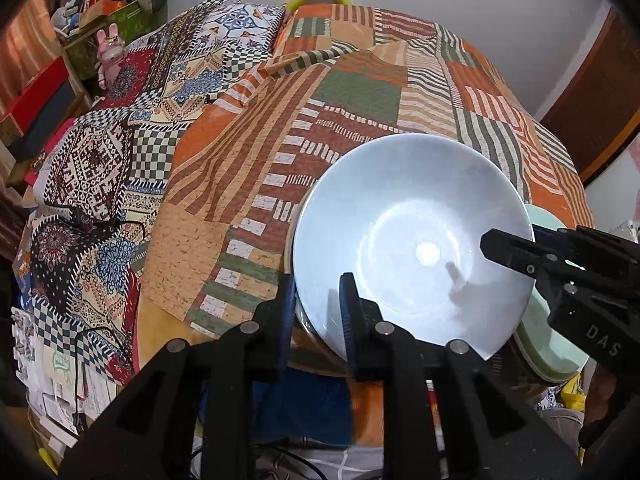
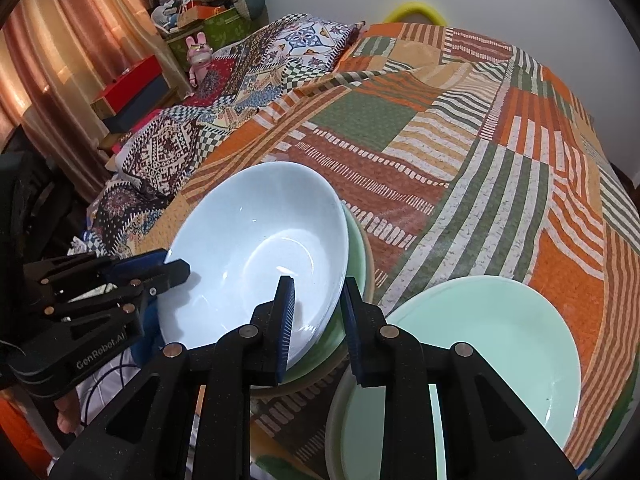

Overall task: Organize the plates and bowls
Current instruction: 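Lower the white bowl into the mint green bowl with both grippers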

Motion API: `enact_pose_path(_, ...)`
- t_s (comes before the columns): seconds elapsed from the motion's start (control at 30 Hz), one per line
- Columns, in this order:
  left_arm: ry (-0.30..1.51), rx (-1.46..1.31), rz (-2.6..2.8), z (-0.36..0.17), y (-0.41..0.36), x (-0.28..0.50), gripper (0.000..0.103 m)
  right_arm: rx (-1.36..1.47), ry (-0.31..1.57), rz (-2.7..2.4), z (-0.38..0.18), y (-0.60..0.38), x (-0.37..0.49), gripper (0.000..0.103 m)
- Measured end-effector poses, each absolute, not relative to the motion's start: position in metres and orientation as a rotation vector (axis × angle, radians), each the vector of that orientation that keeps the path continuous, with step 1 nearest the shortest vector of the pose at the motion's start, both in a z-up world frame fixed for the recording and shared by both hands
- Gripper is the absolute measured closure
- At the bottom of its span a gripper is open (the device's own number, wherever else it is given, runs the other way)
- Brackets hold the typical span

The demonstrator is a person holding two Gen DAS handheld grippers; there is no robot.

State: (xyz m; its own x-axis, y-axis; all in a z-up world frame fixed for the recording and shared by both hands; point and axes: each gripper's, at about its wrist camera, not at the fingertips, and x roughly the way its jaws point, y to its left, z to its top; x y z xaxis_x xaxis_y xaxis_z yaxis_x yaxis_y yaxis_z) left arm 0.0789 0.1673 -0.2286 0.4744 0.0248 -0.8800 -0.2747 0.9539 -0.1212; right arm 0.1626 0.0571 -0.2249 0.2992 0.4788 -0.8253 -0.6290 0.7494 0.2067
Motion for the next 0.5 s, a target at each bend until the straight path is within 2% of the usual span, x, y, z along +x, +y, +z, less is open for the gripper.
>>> enact_pose_path(0.27,1.059,-0.275,0.176,-0.227,0.171,0.076,0.081,-0.206,1.011,0.725,-0.221,0.056,0.158,0.080)
enact_pose_path(0.33,1.053,-0.274,0.176,-0.225,0.171,0.075,0.081,-0.224,0.973,0.710,-0.216,0.055,0.156,0.076)
enact_pose_path(0.4,1.046,-0.275,0.173,-0.223,0.172,0.075,0.081,-0.215,0.939,0.720,-0.208,0.051,0.155,0.064)
enact_pose_path(0.5,1.026,-0.275,0.174,-0.216,0.172,0.072,0.081,-0.212,0.899,0.714,-0.200,0.048,0.154,0.056)
